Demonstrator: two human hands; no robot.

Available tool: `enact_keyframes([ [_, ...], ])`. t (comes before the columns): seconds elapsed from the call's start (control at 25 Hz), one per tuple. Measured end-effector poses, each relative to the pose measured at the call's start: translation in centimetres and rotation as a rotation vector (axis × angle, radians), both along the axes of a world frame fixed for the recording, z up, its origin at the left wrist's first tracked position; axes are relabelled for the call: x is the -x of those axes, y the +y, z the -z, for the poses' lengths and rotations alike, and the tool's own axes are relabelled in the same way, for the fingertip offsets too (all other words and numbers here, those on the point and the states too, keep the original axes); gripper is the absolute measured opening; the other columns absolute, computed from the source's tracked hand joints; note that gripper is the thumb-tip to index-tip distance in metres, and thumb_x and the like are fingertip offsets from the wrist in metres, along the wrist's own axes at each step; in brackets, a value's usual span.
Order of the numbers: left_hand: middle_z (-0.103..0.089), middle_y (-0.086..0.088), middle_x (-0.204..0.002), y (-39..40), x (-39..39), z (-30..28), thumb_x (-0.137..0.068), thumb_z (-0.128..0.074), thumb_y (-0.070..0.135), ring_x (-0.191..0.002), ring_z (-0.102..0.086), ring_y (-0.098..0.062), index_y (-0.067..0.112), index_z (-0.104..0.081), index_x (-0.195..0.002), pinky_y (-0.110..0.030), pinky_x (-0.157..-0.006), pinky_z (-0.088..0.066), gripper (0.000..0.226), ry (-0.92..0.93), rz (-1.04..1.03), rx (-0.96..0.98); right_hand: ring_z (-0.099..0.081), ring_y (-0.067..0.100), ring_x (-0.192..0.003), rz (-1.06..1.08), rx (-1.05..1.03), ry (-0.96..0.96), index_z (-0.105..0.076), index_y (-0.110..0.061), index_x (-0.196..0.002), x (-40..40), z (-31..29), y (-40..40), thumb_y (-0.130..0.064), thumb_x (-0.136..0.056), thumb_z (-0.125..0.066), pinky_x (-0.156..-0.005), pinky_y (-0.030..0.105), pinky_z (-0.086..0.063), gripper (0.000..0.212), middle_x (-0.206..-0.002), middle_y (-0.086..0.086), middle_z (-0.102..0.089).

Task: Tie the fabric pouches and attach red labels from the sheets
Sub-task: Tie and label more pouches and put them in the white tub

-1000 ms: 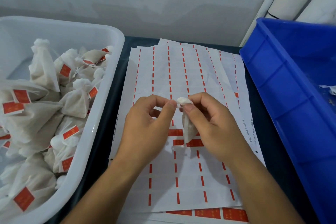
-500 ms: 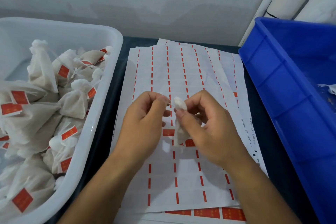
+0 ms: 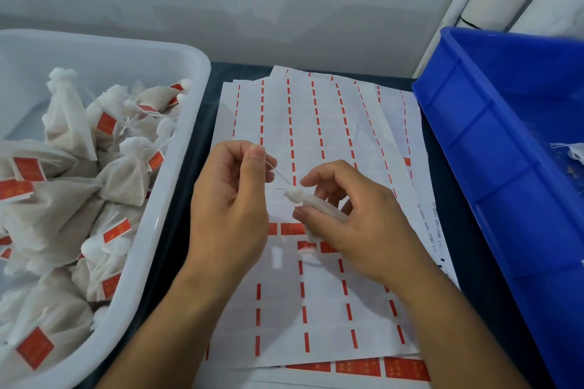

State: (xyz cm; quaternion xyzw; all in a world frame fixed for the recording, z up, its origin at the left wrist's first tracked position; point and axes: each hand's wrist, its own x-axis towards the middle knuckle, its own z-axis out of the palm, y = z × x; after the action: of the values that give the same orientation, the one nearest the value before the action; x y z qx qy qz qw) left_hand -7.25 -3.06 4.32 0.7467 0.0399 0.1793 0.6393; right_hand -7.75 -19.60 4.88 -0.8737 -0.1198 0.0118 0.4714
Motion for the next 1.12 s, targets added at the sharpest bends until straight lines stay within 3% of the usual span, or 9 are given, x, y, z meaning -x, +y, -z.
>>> enact_keyframes([
  [0.28,-0.068,0.017,-0.089,0.1,-0.2,0.1,-0.105,-0.048,0.036,-0.083,-0.065,0.0,0.024,-0.063,-0.096,-0.009,-0.07,-0.051,0.021,0.001,-0.042,0.026,-0.052,-0.009,-0.103,-0.044,0.088,-0.03,-0.059,-0.047,-0.101,-0.3,0.2,-0.2,-0.045,-0.094,-0.068,-0.075,0.0,-0.041,0.011,-0.096,-0.029,-0.057],
  [0.4,-0.069,0.02,-0.089,0.2,-0.4,0.3,-0.105,-0.049,0.04,-0.084,-0.066,0.002,0.03,-0.065,-0.094,-0.007,-0.064,-0.051,0.022,0.035,-0.048,0.015,-0.054,-0.007,-0.1,-0.025,0.082,-0.03,-0.061,-0.046,-0.098,-0.3,0.4,-0.3,-0.047,-0.094,-0.068,-0.071,0.001,-0.044,0.009,-0.095,-0.027,-0.06],
  [0.52,-0.067,0.031,-0.095,0.0,-0.5,0.8,-0.103,-0.045,0.05,-0.088,-0.064,0.011,0.038,-0.063,-0.099,-0.007,-0.054,-0.05,0.022,0.211,0.012,-0.018,-0.057,-0.014,-0.099,0.094,0.023,-0.03,-0.063,-0.043,-0.101,-0.6,1.1,-0.7,-0.049,-0.093,-0.068,-0.069,-0.002,-0.044,0.011,-0.092,-0.029,-0.063],
  [0.64,-0.06,0.039,-0.097,-0.2,-0.5,1.0,-0.102,-0.051,0.047,-0.091,-0.061,0.017,0.043,-0.053,-0.106,-0.002,-0.051,-0.045,0.006,0.211,0.026,-0.047,-0.059,-0.02,-0.095,0.251,-0.05,-0.01,-0.061,-0.047,-0.099,-1.4,1.6,-1.1,-0.05,-0.092,-0.068,-0.065,-0.001,-0.047,0.01,-0.092,-0.033,-0.064],
  [0.76,-0.056,0.038,-0.091,-0.2,0.0,1.3,-0.096,-0.065,0.044,-0.084,-0.057,0.021,0.043,-0.048,-0.104,-0.002,-0.045,-0.04,0.019,0.182,0.098,-0.244,-0.069,-0.008,-0.092,0.305,-0.122,0.022,-0.062,-0.045,-0.11,-1.8,1.9,-1.6,-0.047,-0.093,-0.068,-0.077,0.01,-0.058,0.018,-0.101,-0.028,-0.07],
  [0.88,-0.058,0.029,-0.088,0.0,0.6,1.3,-0.084,-0.07,0.062,-0.08,-0.06,0.01,0.049,-0.048,-0.1,-0.008,-0.049,-0.046,0.03,0.24,0.342,-0.533,-0.072,0.0,-0.096,0.309,-0.121,0.077,-0.06,-0.047,-0.121,-1.8,1.5,-2.5,-0.046,-0.096,-0.066,-0.076,0.017,-0.061,0.026,-0.109,-0.026,-0.069],
  [1.0,-0.056,0.028,-0.092,0.2,0.9,1.1,-0.076,-0.074,0.069,-0.081,-0.062,-0.002,0.055,-0.046,-0.104,-0.011,-0.063,-0.052,0.042,0.31,0.526,-0.666,-0.067,0.0,-0.088,0.412,0.056,0.057,-0.056,-0.048,-0.118,-1.8,0.7,-4.8,-0.043,-0.1,-0.061,-0.063,0.011,-0.05,0.019,-0.104,-0.028,-0.062],
  [1.12,-0.05,0.032,-0.1,0.2,0.8,1.3,-0.082,-0.079,0.048,-0.087,-0.059,-0.002,0.054,-0.049,-0.101,-0.009,-0.073,-0.052,0.036,0.283,0.533,-0.727,-0.059,0.0,-0.079,0.481,0.322,0.113,-0.056,-0.035,-0.117,-1.5,0.3,-7.9,-0.044,-0.102,-0.056,-0.058,0.015,-0.041,0.018,-0.105,-0.013,-0.064],
])
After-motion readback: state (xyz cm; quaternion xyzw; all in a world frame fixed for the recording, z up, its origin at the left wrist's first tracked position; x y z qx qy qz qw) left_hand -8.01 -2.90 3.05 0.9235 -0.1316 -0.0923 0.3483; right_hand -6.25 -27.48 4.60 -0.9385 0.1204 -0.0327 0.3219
